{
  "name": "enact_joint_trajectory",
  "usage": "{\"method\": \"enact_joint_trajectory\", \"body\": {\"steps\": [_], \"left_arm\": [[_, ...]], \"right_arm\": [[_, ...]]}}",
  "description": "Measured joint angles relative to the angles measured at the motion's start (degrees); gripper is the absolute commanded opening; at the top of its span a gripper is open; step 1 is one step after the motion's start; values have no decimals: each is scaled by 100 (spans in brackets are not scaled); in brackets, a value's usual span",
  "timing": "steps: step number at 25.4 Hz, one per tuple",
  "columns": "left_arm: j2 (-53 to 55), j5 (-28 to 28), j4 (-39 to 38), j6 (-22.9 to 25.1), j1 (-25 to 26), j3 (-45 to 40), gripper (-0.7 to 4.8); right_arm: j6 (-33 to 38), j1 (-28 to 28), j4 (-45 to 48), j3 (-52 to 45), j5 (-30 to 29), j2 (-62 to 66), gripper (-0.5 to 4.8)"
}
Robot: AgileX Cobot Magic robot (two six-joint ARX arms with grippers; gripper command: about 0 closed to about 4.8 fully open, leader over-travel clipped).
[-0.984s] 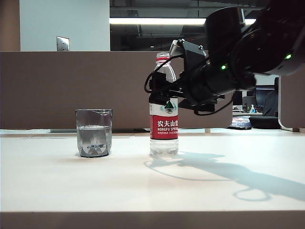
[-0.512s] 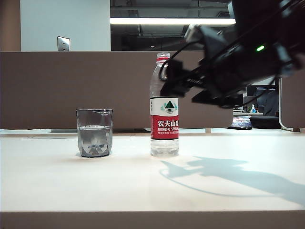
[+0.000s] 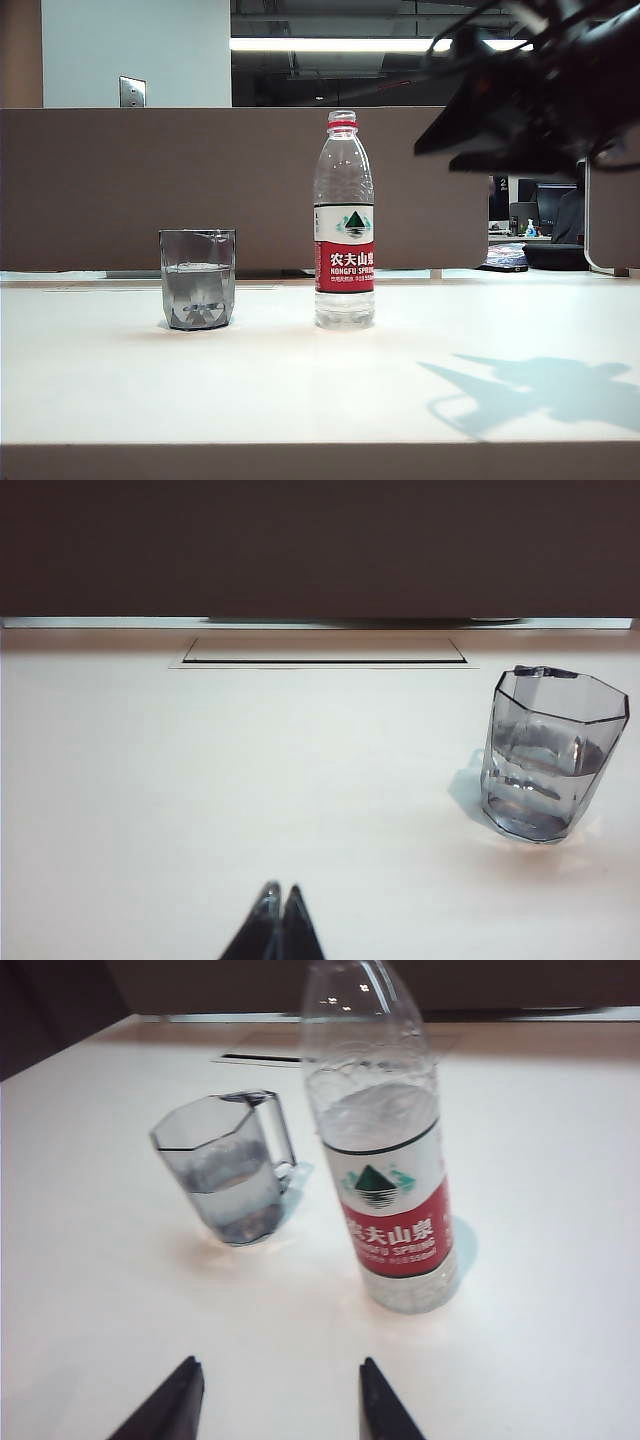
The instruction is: Pick up the mineral water bottle on the table and pour water into the mug until it's half full.
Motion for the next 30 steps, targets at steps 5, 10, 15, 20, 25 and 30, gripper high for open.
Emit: {"method": "enact_joint_trajectory", "body": {"steps": [5, 10, 15, 20, 25, 30], "left_arm": [[0, 2, 0, 0, 11, 0, -5], [0, 0, 0, 0, 11, 0, -5], [0, 0, 2, 0, 11, 0, -5], [0, 2, 2, 0, 11, 0, -5], [0, 0, 2, 0, 11, 0, -5], [0, 2, 2, 0, 11, 0, -5]], "right_arm": [[26, 2, -601, -264, -90, -920, 39], [20, 2, -1438, -389, -105, -1915, -8], [22, 2, -1867, -391, -125, -2511, -8], [22, 4, -1943, -396, -120, -2594, -8], [22, 4, -1954, -396, -120, -2592, -8], [-280, -24, -2142, -409, -70, -2789, -8]]}}
